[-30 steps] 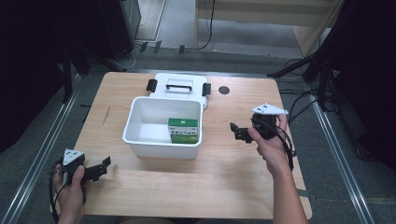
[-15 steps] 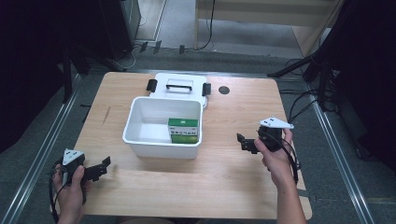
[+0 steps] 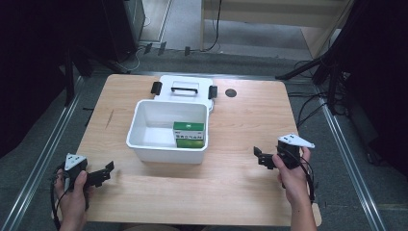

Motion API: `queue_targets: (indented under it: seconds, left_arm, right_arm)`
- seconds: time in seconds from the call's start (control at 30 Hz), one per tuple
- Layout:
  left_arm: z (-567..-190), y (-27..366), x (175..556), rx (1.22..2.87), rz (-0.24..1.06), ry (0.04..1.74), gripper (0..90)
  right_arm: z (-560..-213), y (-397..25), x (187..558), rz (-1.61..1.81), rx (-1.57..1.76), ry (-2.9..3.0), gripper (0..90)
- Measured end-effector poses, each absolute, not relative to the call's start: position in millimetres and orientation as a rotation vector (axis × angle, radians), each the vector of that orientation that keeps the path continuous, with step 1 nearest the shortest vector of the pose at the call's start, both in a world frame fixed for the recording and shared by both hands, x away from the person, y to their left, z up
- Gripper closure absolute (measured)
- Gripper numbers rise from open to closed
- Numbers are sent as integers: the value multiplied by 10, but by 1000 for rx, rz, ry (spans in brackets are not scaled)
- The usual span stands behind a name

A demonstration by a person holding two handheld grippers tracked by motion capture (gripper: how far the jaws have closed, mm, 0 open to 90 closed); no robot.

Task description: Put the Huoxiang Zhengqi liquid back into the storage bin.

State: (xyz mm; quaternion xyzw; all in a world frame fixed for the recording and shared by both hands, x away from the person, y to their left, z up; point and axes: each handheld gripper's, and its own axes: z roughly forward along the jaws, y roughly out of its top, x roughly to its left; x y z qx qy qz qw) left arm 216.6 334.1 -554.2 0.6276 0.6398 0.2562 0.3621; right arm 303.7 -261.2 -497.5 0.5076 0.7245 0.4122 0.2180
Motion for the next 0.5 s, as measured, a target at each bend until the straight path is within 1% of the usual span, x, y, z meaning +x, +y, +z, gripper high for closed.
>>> queue_targets:
  seconds: [0.5]
  left_arm:
    - [-5540,3340,2164,1617,661,1649,10]
  right_arm:
    - [-5205,-2905,2787,1142,1497,1950,0]
